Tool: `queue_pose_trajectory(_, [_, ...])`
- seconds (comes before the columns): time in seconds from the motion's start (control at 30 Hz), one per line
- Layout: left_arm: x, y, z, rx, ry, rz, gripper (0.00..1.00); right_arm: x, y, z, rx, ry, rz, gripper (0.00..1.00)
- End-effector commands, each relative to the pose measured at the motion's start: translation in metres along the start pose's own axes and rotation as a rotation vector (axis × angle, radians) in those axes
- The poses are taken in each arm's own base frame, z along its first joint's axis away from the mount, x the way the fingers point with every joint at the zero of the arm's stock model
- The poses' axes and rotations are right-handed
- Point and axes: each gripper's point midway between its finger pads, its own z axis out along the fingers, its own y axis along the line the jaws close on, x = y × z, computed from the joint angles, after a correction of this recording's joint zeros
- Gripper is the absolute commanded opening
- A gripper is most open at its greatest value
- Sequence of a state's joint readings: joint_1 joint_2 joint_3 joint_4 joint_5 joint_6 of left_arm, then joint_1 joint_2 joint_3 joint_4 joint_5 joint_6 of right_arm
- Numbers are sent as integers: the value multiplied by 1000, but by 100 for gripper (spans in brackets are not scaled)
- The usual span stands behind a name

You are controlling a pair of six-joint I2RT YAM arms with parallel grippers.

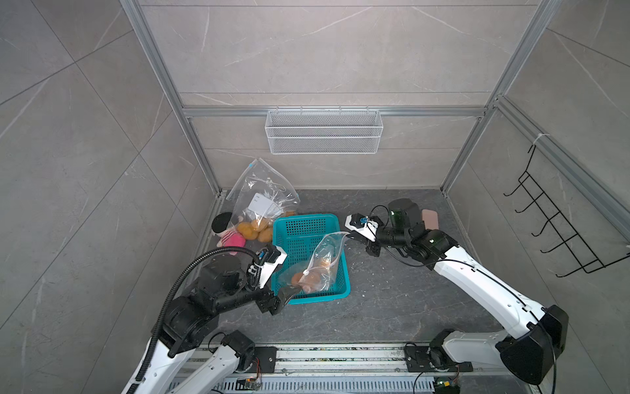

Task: Put the potatoes into a zipper bag and zip it
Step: Adjust the zipper food storage bag in the basket.

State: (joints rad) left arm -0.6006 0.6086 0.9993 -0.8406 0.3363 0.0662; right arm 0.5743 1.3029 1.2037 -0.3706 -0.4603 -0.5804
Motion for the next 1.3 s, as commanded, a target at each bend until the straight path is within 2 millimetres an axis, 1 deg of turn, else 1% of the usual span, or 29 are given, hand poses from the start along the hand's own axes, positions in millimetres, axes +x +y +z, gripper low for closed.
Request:
queue_pose_trajectory(0.0, [-4,6,14,-3,-75,-9,89,-7,-4,-1,26,-49,94,0])
queue_pose_trajectory(0.17, [2,-5,26,85,-117,-29,86,-5,-2,0,12,-50,107,0])
queue_pose_trajectory(0.33, [7,8,42,46,-83,-63,82,-7,1,-1,0,-61,109,0])
queue_pose_trajectory(0.37, [8,11,46,35,-78,-76,79,-6,2,0,-3,-61,108,0])
queue_pose_trajectory(0.43, [10,18,53,14,-59,-103,69,-5,2,-1,-4,-60,109,0])
queue_pose_trajectory(0.53, [17,26,61,-21,-14,-136,62,-5,6,-3,-16,-63,95,0])
queue_pose_trajectory(0.63, [20,23,65,6,2,-152,57,-6,5,-3,-13,-64,94,0])
queue_pose_trajectory(0.7, [18,22,65,15,-2,-160,45,-5,5,-3,-9,-61,93,0])
queue_pose_trajectory(0.77, [18,21,64,21,-10,-167,27,-5,4,-3,-6,-60,95,0])
queue_pose_trajectory(0.83, [19,18,64,34,-10,-165,23,-5,4,-4,-3,-60,94,0])
queue_pose_trajectory(0.9, [20,16,63,45,-9,-164,15,-5,3,-5,3,-59,94,0])
queue_pose_trajectory(1.0, [17,17,56,23,-19,-157,0,-4,1,-7,22,-52,93,0])
queue_pose_trajectory(1.03, [12,21,50,-13,-29,-175,0,-5,-1,-8,32,-52,94,0])
queue_pose_trajectory(1.07, [4,19,41,-19,-38,-171,0,-6,-1,-10,39,-53,97,0])
queue_pose_trajectory(1.17, [-24,0,11,36,-43,-56,0,-13,2,-18,40,-86,100,0])
queue_pose_trajectory(1.23, [-41,-6,-9,30,-29,19,0,-18,7,-23,25,-118,95,0])
queue_pose_trajectory(1.27, [-47,-6,-15,18,-8,46,0,-20,9,-25,18,-126,94,0])
